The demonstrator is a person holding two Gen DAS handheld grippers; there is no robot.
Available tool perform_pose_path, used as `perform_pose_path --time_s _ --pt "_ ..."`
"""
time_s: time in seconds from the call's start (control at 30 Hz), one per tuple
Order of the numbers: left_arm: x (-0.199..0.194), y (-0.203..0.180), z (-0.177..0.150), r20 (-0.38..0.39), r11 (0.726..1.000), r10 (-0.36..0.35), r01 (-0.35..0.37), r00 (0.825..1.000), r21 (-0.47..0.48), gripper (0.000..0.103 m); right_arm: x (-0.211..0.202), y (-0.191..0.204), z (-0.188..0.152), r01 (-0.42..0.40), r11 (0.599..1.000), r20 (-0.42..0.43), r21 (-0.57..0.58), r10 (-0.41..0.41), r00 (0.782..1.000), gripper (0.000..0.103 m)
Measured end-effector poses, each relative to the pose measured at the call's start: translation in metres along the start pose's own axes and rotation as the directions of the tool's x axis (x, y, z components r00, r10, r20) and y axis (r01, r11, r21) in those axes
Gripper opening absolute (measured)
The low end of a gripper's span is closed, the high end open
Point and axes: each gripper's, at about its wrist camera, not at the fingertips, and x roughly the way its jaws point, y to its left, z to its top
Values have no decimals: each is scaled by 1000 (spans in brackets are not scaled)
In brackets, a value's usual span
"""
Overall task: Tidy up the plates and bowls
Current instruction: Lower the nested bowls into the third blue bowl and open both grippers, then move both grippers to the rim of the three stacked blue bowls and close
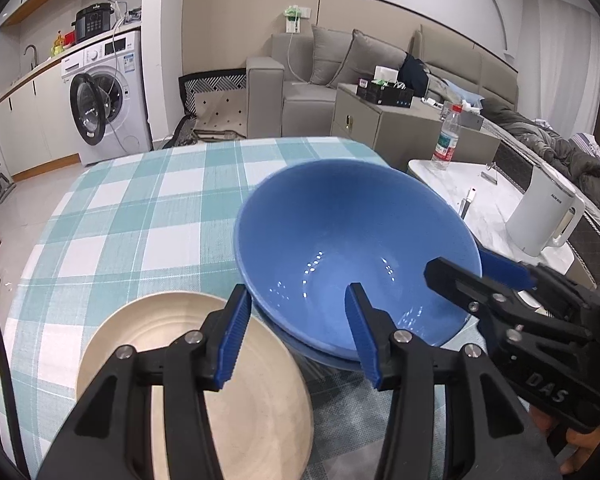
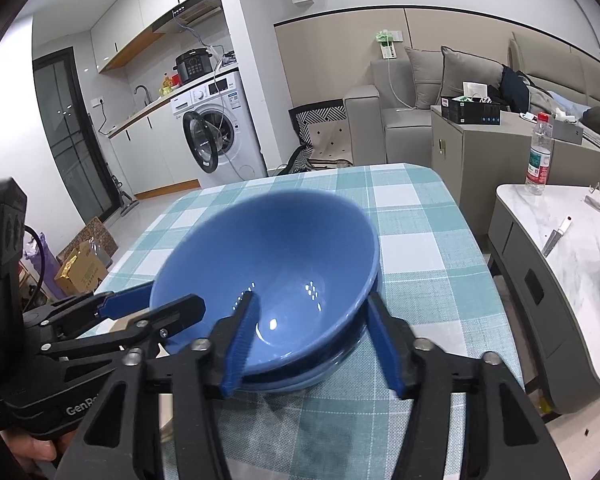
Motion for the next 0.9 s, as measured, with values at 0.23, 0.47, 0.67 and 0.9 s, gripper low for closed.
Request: perform_pose_path --time_s 0.23,0.47,0.67,0.9 --pt "7 8 -1 -38 1000 11 -12 999 -6 67 -5 -19 2 32 998 14 46 -32 999 88" --pt "5 17 -1 -35 999 21 -22 999 -30 82 -11 -35 5 51 995 28 84 -54 998 101" --pt "3 23 2 -18 999 17 -18 1000 -41 98 -11 -31 6 65 995 24 70 -67 997 102" --pt "4 26 4 -18 1000 17 -17 1000 -14 100 -8 -21 9 68 997 12 46 -68 998 102"
